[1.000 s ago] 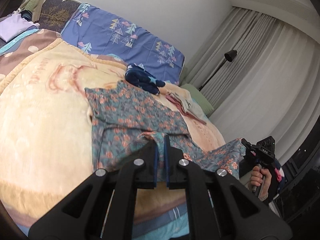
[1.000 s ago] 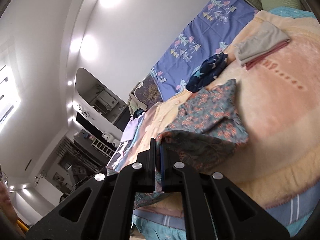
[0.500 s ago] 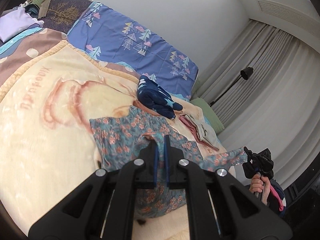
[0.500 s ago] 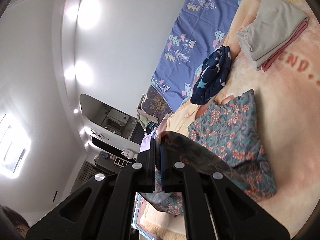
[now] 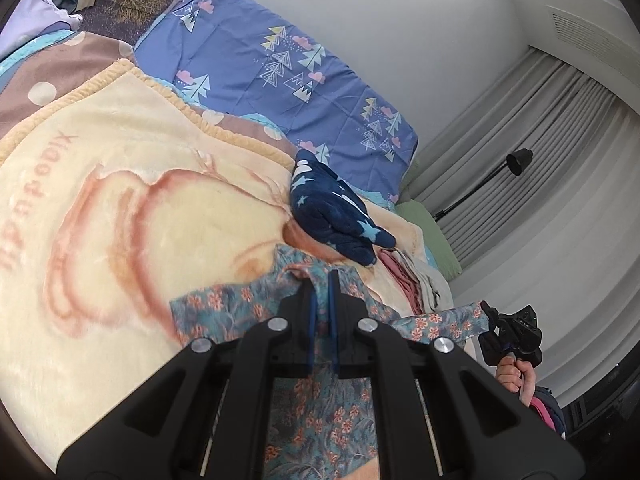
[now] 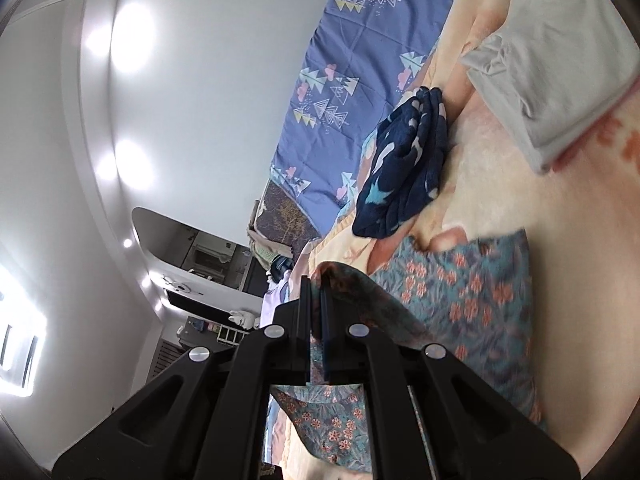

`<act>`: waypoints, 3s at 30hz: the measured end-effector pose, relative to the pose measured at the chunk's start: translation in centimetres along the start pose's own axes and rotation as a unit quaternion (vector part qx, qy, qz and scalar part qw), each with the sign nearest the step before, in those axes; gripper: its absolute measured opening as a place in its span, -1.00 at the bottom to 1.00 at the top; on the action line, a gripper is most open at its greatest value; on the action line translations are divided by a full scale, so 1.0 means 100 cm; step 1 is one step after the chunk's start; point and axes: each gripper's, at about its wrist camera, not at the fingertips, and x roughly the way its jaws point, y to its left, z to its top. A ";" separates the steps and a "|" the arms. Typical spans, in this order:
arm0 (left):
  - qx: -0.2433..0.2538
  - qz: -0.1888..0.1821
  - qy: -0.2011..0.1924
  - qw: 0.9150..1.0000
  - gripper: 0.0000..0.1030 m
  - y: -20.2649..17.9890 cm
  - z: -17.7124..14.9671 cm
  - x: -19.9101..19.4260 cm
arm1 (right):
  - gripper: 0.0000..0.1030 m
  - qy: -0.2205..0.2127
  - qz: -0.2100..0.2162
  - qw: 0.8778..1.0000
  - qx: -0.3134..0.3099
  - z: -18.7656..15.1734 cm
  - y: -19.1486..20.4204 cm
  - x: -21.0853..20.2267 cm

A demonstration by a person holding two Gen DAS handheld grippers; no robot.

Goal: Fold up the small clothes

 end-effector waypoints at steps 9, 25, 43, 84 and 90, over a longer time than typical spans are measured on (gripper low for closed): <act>-0.030 0.027 0.033 0.999 -0.90 0.041 0.029 0.072 | -0.91 0.006 -0.063 0.998 0.031 0.039 -0.039 0.061; -0.122 0.055 -0.043 0.990 -0.06 0.109 0.042 0.077 | -0.23 -0.070 -0.085 0.994 0.028 0.062 -0.063 0.063; 0.095 0.149 0.234 0.956 -0.72 0.010 -0.049 0.145 | -0.90 0.204 -0.348 0.885 -0.231 -0.051 -0.036 0.161; 0.027 0.220 0.108 0.969 -0.52 0.062 0.012 0.197 | -0.88 0.093 -0.350 0.910 -0.200 0.026 -0.061 0.240; 0.020 0.192 0.081 0.978 -0.23 0.058 0.011 0.167 | -0.43 0.073 -0.316 0.922 -0.210 0.003 -0.035 0.208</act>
